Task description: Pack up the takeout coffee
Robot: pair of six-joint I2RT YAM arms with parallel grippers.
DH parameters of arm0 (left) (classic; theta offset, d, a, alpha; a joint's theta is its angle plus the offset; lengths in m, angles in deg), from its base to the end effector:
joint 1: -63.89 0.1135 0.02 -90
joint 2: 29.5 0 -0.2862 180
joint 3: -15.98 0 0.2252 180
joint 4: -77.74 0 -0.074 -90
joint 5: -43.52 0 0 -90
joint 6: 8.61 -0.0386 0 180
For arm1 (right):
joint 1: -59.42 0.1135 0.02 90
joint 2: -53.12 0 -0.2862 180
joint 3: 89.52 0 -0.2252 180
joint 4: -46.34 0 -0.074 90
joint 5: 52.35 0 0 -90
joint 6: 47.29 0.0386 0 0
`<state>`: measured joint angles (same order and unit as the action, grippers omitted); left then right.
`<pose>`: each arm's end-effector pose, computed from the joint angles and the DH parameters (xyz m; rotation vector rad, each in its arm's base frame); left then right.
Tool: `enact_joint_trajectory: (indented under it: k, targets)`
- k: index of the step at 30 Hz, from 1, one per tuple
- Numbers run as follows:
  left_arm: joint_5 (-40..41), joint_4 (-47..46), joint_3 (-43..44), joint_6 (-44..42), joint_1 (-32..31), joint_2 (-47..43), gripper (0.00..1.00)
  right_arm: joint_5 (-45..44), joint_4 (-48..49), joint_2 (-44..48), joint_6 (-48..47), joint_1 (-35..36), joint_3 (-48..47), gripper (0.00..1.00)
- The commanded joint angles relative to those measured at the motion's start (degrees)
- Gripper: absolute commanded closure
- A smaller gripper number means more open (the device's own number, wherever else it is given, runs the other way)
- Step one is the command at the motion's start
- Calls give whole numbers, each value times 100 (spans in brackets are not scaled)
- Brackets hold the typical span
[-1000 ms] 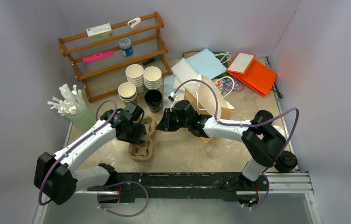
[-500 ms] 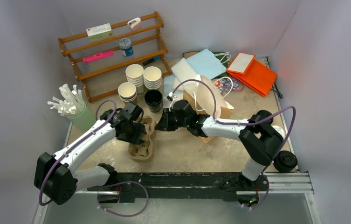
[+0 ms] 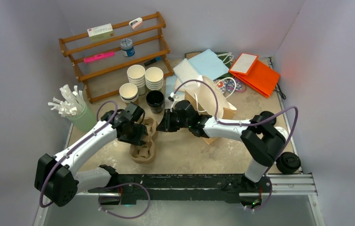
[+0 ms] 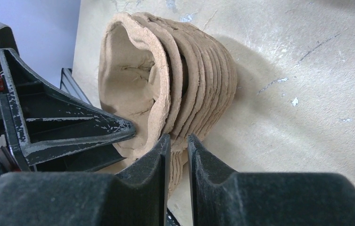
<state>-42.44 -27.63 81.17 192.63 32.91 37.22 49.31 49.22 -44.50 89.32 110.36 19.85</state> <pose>0.1376 -0.0795 0.2611 -1.9313 2.2713 -0.3083 0.2212 0.2850 0.2493 -0.2311 2.2173 1.2339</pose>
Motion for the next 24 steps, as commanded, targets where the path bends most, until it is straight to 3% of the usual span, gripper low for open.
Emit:
enact_joint_trajectory:
  k: [1,9,24]
  targets:
    - [-53,-192,-92,-254,47,-37,73,204,124,-114,-47,-31,-224,78]
    - [-197,-555,-287,-349,55,-157,75,328,-53,-309,-77,-54,-240,78]
    - [-87,-278,-118,-172,65,-415,74,333,-584,-411,-461,-55,-580,79]
